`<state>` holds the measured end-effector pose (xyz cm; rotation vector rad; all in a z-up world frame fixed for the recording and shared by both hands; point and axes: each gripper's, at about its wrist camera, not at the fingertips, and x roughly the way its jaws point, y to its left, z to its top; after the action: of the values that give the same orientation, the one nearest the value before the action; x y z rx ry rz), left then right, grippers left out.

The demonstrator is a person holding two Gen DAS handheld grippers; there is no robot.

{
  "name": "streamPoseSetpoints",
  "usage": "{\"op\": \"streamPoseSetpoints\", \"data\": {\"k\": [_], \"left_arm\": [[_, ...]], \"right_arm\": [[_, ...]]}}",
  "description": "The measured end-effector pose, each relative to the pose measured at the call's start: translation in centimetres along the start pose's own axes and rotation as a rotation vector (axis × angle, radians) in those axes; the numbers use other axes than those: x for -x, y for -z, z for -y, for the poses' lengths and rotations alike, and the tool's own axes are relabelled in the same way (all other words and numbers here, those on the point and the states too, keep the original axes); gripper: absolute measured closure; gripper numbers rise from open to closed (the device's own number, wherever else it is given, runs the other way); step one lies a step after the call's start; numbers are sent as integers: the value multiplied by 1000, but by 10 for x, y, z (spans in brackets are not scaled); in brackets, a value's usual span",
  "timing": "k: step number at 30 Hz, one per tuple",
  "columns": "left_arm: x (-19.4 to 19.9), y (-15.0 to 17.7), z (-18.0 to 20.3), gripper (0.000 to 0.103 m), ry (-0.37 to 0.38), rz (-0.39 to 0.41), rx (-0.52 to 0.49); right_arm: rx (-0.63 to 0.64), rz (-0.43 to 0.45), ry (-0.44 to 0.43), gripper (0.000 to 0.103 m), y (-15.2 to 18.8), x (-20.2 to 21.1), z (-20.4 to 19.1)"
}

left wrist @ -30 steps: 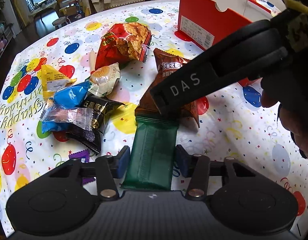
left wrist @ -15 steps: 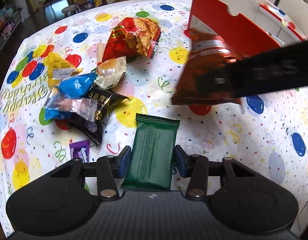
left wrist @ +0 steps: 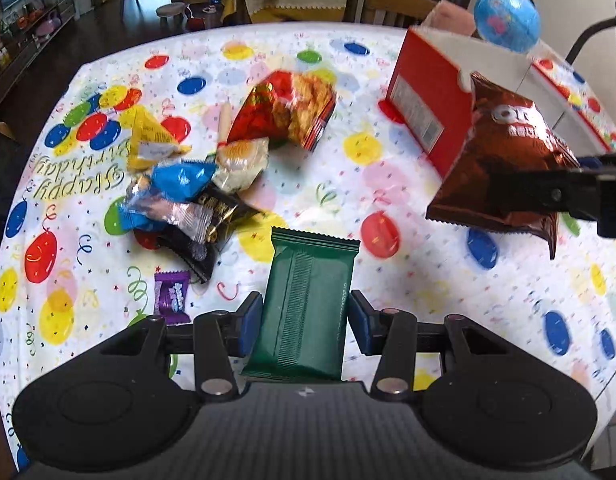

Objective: Organize snacks
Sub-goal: 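Carry the green bar and Oreo bag over the red box with both tools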

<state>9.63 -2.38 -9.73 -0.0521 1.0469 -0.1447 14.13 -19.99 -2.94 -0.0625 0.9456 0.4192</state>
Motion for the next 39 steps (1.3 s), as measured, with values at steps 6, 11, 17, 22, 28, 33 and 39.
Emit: {"op": "streamPoseSetpoints", "data": {"k": [6, 11, 17, 22, 28, 33, 39], "left_arm": [[23, -19, 21, 58, 11, 48, 21], [37, -41, 49, 58, 23, 98, 1], [42, -69, 90, 58, 33, 146, -40], [35, -91, 123, 58, 35, 160, -71], [18, -112, 156, 58, 32, 156, -86], [3, -126, 178, 58, 7, 154, -111], [-17, -141, 196, 58, -17, 141, -133]], "right_arm": [[3, 49, 5, 54, -8, 28, 19], [10, 90, 34, 54, -18, 46, 47], [2, 107, 90, 54, -24, 54, 91], [-9, 110, 133, 54, -26, 56, 129], [-27, 96, 167, 54, -23, 50, 170], [-32, 84, 174, 54, -22, 43, 197], [-32, 53, 168, 54, -20, 31, 223]]}}
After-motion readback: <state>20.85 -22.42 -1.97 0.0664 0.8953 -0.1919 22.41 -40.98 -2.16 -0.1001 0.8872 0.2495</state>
